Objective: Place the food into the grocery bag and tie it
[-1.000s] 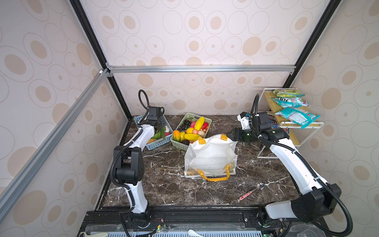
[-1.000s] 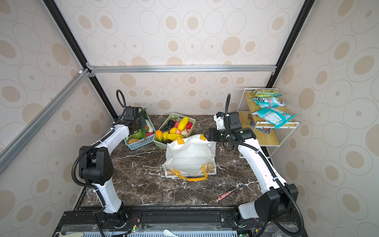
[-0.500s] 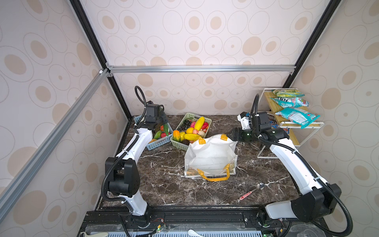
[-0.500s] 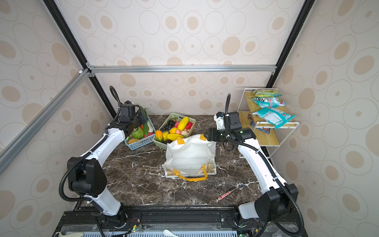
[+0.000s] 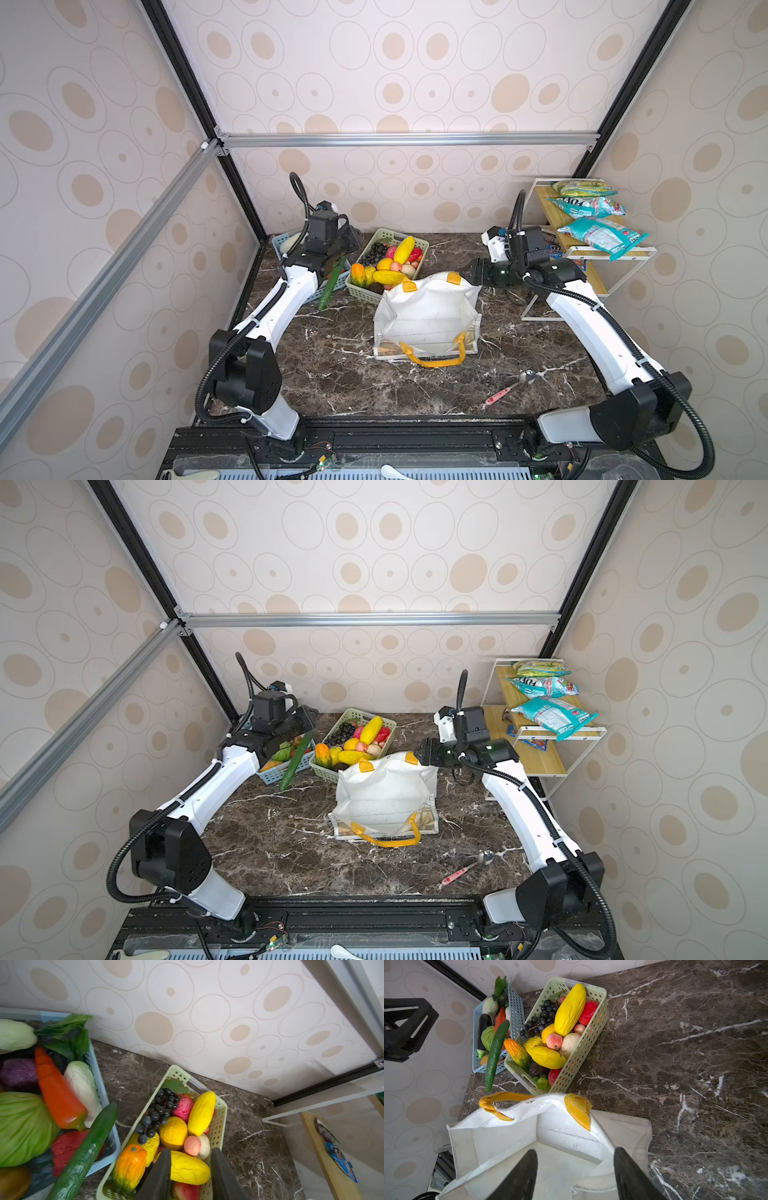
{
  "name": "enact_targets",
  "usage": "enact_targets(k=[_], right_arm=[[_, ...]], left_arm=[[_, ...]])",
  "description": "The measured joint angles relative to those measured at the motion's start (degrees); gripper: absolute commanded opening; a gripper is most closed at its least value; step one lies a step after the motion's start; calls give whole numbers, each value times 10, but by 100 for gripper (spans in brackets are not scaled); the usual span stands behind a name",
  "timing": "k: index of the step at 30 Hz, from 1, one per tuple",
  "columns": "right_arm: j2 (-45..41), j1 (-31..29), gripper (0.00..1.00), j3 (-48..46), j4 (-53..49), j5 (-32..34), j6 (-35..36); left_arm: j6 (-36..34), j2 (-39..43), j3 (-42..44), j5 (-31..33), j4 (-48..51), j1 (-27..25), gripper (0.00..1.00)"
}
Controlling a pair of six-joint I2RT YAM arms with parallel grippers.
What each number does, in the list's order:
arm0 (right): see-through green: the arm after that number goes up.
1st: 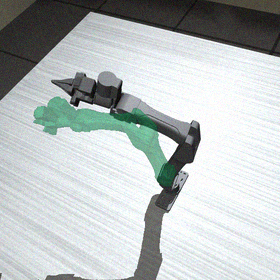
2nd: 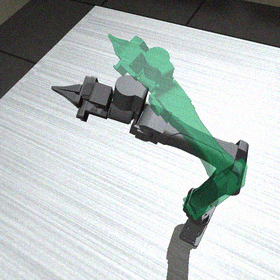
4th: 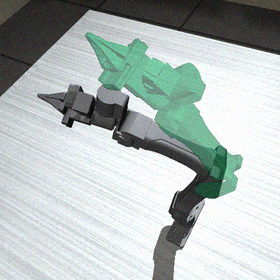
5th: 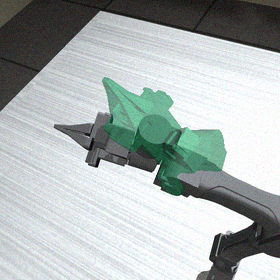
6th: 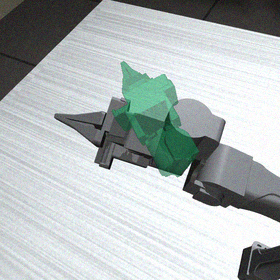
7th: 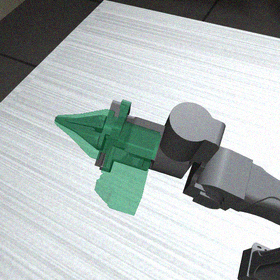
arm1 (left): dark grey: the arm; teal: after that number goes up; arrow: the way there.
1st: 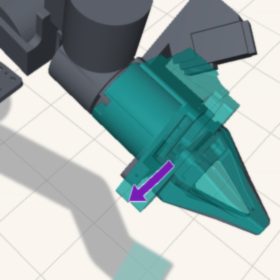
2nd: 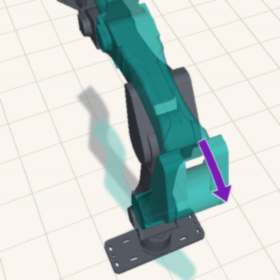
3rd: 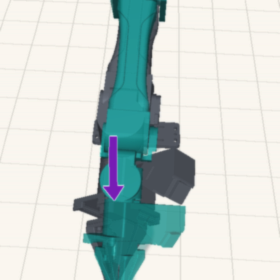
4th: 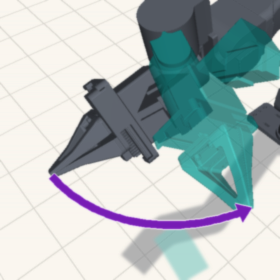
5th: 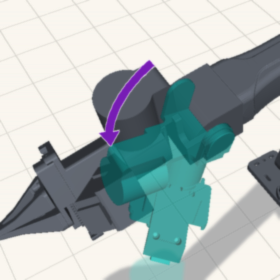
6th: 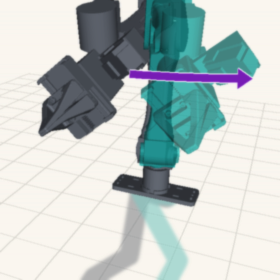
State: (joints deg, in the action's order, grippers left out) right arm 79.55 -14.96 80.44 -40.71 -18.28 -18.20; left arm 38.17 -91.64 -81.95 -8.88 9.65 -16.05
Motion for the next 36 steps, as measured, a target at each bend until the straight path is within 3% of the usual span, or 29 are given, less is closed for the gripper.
enact_targets(k=[3, 12, 16, 27, 36], right_arm=[[0, 0, 61, 0, 0, -1, 0], [0, 0, 62, 0, 0, -1, 0], [0, 0, 61, -2, 0, 0, 0], [0, 0, 61, -2, 0, -4, -4], [0, -2, 61, -2, 0, -7, -5]], left_arm=[[-1, 6, 4, -2, -2, -11, 37], [-115, -50, -24, 127, 98, 14, 43], [-151, -49, 53, 160, 110, 24, 44], [-186, -46, 136, 183, 139, 19, 56], [-195, -59, 142, 219, 173, 17, 66]])
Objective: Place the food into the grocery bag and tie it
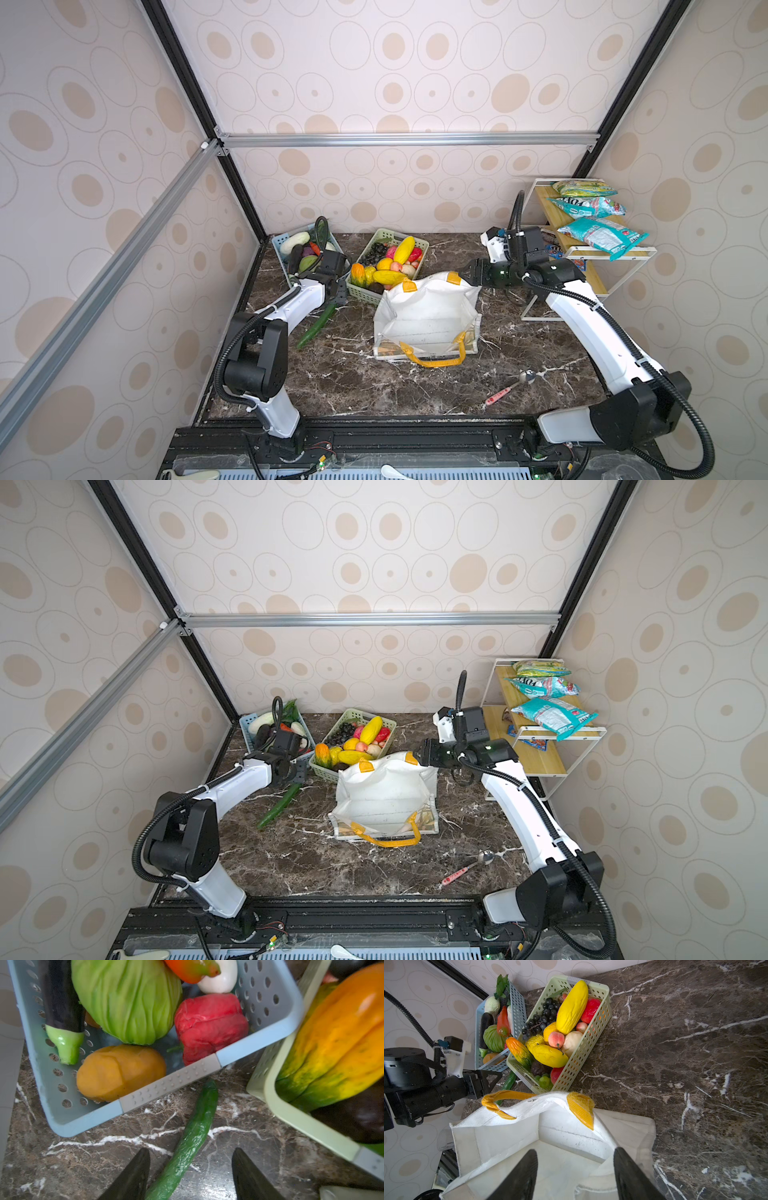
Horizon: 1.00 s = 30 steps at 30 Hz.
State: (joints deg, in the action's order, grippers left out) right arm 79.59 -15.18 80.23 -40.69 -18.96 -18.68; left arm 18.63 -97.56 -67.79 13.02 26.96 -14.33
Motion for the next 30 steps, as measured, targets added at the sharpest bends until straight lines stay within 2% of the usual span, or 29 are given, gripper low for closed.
enact_targets(k=[4, 11, 23, 30], right_arm=[[0, 0, 61, 0, 0, -2, 0], [5, 0, 61, 0, 0, -6, 0], [9, 0, 61, 2, 0, -5, 2], [9, 0, 61, 2, 0, -5, 3]], left_arm=[[-3, -14, 6, 3, 7, 0, 70], [-3, -28, 26, 4, 7, 2, 71], [-3, -47, 50, -29, -5, 28, 63], [-3, -47, 60, -70, -16, 41, 56]])
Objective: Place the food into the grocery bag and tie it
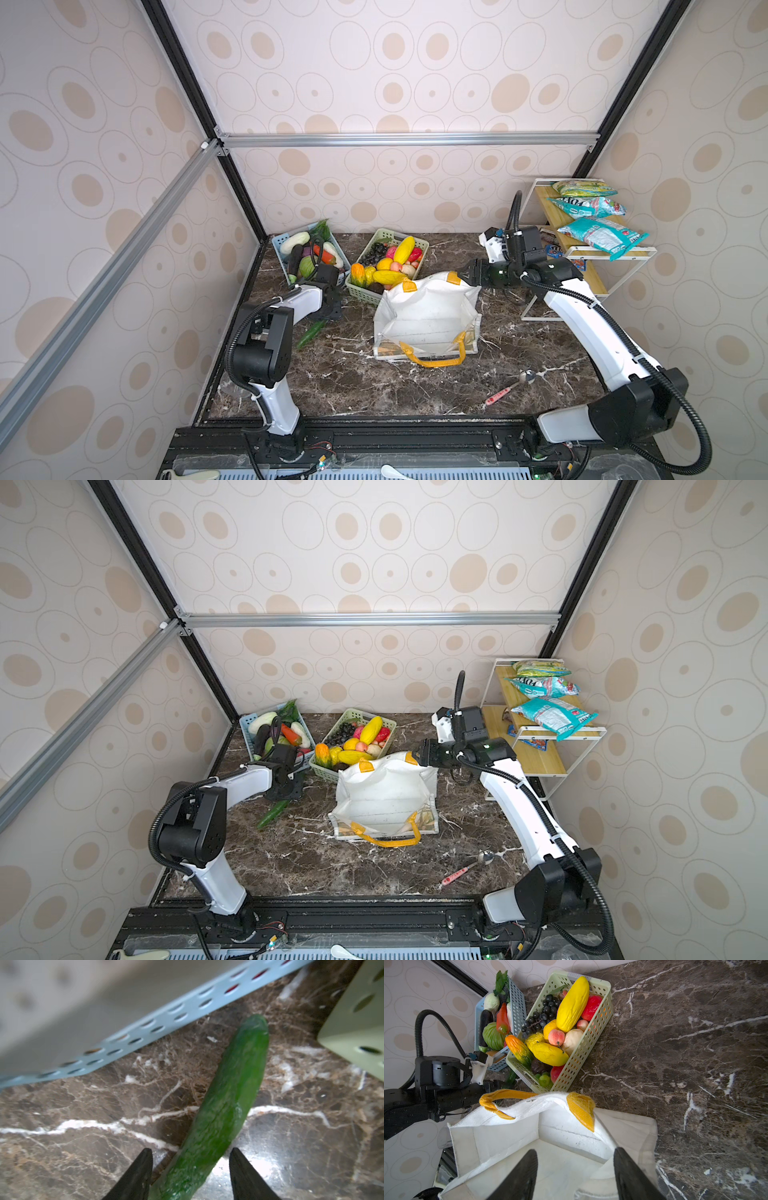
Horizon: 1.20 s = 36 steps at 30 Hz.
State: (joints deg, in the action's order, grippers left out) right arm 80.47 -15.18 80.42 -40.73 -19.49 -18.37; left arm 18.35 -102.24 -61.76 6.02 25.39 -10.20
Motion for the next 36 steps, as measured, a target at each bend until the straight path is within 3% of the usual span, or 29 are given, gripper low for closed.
enact_targets(k=[12, 19, 36], right_arm=[[0, 0, 61, 0, 0, 0, 0], [0, 0, 61, 0, 2, 0, 0], [0, 0, 61, -4, 12, 0, 0]], left_arm=[[4, 9, 25, -64, -16, 1, 36], [9, 13, 35, -66, -25, 1, 45], [31, 28, 51, -59, -42, -5, 27]])
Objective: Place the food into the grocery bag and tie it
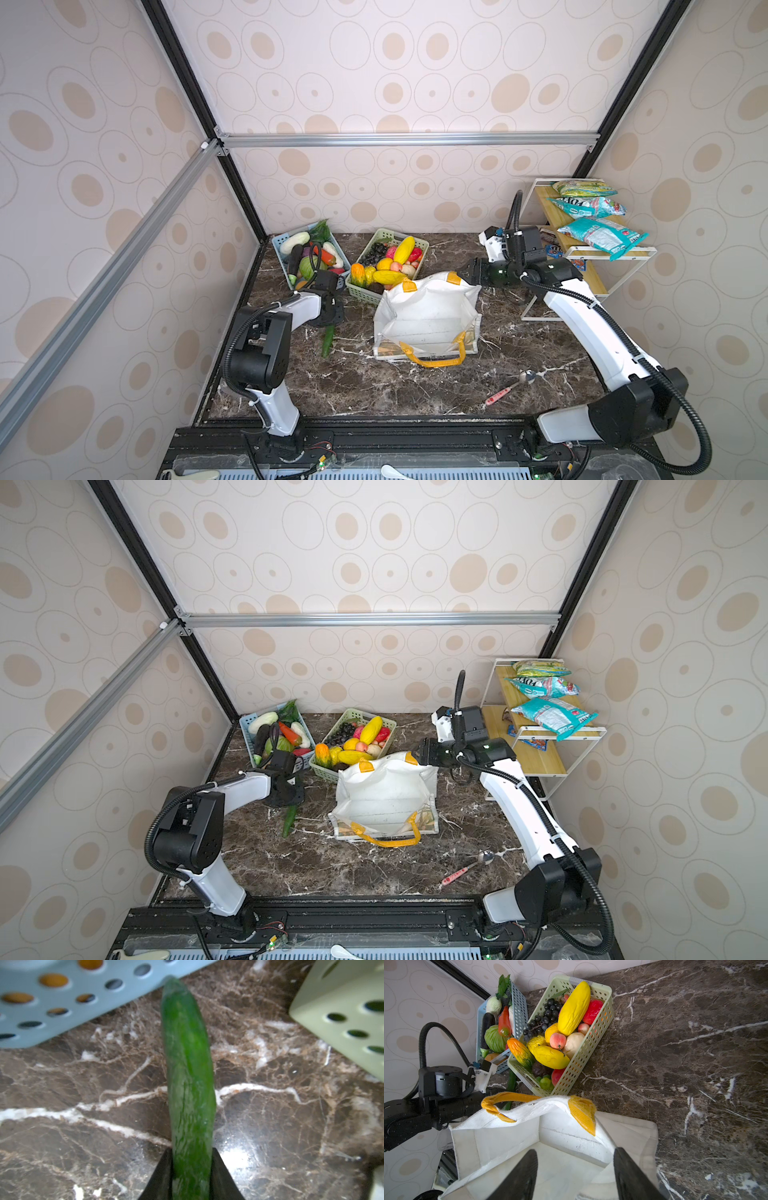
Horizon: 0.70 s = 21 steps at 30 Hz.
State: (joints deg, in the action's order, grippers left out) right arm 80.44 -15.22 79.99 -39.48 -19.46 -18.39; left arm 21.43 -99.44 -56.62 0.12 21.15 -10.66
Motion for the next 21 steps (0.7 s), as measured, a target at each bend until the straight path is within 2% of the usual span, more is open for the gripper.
enact_targets(k=[10, 21], right_arm=[[-2, 0, 61, -3, 0, 1, 0], [-2, 0, 61, -3, 1, 1, -1]], left_arm=[[9, 38, 1, -5, 0, -1, 26], [21, 118, -20, -50, 16, -1, 26]])
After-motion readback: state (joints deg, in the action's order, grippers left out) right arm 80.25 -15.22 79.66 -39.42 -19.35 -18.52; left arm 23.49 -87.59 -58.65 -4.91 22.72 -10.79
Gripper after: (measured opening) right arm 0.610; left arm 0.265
